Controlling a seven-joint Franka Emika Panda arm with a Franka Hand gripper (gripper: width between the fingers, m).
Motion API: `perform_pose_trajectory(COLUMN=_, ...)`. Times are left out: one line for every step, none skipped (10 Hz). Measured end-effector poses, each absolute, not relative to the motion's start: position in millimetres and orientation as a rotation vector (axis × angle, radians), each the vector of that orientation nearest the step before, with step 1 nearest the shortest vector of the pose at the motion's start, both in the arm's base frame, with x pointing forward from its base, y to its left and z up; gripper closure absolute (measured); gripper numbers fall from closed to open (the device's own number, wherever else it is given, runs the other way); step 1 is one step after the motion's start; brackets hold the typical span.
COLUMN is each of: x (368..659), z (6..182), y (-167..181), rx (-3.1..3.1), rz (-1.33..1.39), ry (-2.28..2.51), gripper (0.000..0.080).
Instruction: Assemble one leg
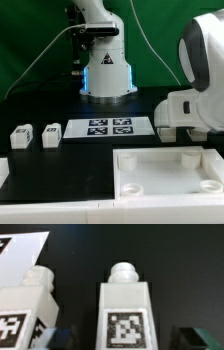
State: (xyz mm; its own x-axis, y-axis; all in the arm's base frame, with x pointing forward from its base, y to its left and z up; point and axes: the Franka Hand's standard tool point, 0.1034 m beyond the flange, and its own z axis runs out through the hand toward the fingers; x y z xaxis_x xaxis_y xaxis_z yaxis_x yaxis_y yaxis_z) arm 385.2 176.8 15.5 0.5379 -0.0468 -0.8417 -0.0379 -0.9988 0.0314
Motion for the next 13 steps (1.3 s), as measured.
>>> perform_pose_trajectory(x=385.1, z=15.5, y=176.8, rx=2.747, rz=-1.504, ry=-0.076, gripper=0.0484)
perform_pose_trajectory(x=385.1, z=15.5, y=176.8, rx=2.746, rz=-1.504, ry=-0.076, gripper=0.0509)
perform_pose_trajectory(x=385.1, z=15.6, y=176.8, rx=2.746, rz=-1.504, ry=-0.076, gripper=0.0509)
perform_pose_trajectory(x=385.1, z=15.6, y=176.8, rx=2.746, rz=-1.504, ry=-0.076, gripper=0.0509)
perform_pose_trajectory(x=385.1, z=15.6, y=176.8, rx=2.746, rz=-1.504, ry=-0.076, gripper=0.0509)
perform_pose_trajectory(x=385.1, z=15.6, y=176.8, rx=2.746, rz=-1.504, ry=-0.076, gripper=0.0509)
perform_pose_trajectory(x=385.1, z=15.6, y=176.8, rx=2.746, rz=-1.504, ry=-0.076, gripper=0.0509)
perform_pose_trajectory(x=385.1, z=15.6, y=176.8, rx=2.746, rz=-1.504, ry=-0.076, gripper=0.0509)
perform_pose_trajectory(x=385.1, z=15.6, y=176.8, rx=2.746, rz=-1.504, ry=-0.076, gripper=0.0509)
perform_pose_trajectory(x=385.1, z=15.6, y=176.8, rx=2.746, rz=-1.504, ry=-0.076, gripper=0.0508)
perform_pose_trajectory(x=385.8, z=15.6, y=177.1, rx=2.752, rz=-1.497, ry=-0.076, gripper=0.0508)
perform_pose_trajectory(x=389.4, z=21.7, y=176.4, rx=2.767, rz=-1.472, ry=-0.058, gripper=0.0508)
perform_pose_trajectory(x=396.7, z=36.7, y=176.2, rx=2.79, rz=-1.446, ry=-0.03, gripper=0.0508)
